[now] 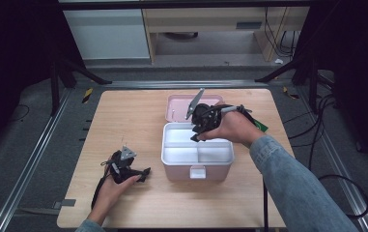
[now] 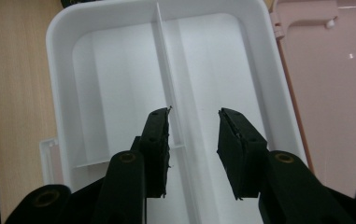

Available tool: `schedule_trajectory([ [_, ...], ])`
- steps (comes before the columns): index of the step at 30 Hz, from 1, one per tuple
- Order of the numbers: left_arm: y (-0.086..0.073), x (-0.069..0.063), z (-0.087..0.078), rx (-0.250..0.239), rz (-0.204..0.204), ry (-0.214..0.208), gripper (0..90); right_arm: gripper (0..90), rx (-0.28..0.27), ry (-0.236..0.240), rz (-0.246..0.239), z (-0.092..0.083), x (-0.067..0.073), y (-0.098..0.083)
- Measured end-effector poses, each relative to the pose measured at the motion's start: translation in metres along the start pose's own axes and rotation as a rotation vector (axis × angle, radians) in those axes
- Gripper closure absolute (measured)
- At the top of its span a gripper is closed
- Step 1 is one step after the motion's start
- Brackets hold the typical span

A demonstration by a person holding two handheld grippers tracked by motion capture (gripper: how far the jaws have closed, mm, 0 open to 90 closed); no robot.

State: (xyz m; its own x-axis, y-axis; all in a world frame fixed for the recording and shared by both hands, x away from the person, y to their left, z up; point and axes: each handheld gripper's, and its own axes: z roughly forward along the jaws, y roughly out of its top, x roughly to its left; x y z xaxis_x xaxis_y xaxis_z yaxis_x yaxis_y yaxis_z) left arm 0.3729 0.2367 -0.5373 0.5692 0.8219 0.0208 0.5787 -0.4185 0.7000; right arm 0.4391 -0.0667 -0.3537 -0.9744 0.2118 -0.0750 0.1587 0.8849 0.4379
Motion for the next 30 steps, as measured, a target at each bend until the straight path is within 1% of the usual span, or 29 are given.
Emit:
schedule_trajectory([
  [6, 0.000, 0.000, 0.000, 0.001, 0.000, 0.000, 0.0, 68.7, 0.036, 0.017, -0.051, 0.014, 0.003, 0.007],
  [9, 0.000, 0.000, 0.000, 0.000, 0.000, 0.000, 0.0, 69.5, 0.051, 0.028, -0.070, 0.020, 0.003, 0.009],
  [10, 0.000, 0.000, 0.000, 0.000, 0.000, 0.000, 0.0, 70.0, 0.066, 0.028, -0.076, 0.023, 0.003, 0.010],
  [13, 0.000, 0.000, 0.000, 0.000, 0.000, 0.001, 0.0, 71.4, 0.083, 0.036, -0.093, 0.029, 0.002, 0.010],
  [16, 0.000, 0.000, 0.000, 0.000, 0.000, 0.001, 0.0, 72.5, 0.113, 0.044, -0.107, 0.036, 0.001, 0.010],
  [22, 0.000, 0.000, 0.000, 0.000, 0.000, 0.001, 0.0, 75.5, 0.129, 0.056, -0.118, 0.039, -0.001, 0.011],
  [27, 0.000, 0.000, 0.000, 0.000, 0.001, 0.001, 0.0, 79.5, 0.149, 0.067, -0.144, 0.043, -0.002, 0.013],
  [30, 0.000, 0.000, 0.000, 0.000, 0.000, 0.002, 0.0, 80.5, 0.155, 0.072, -0.149, 0.043, -0.002, 0.014],
])
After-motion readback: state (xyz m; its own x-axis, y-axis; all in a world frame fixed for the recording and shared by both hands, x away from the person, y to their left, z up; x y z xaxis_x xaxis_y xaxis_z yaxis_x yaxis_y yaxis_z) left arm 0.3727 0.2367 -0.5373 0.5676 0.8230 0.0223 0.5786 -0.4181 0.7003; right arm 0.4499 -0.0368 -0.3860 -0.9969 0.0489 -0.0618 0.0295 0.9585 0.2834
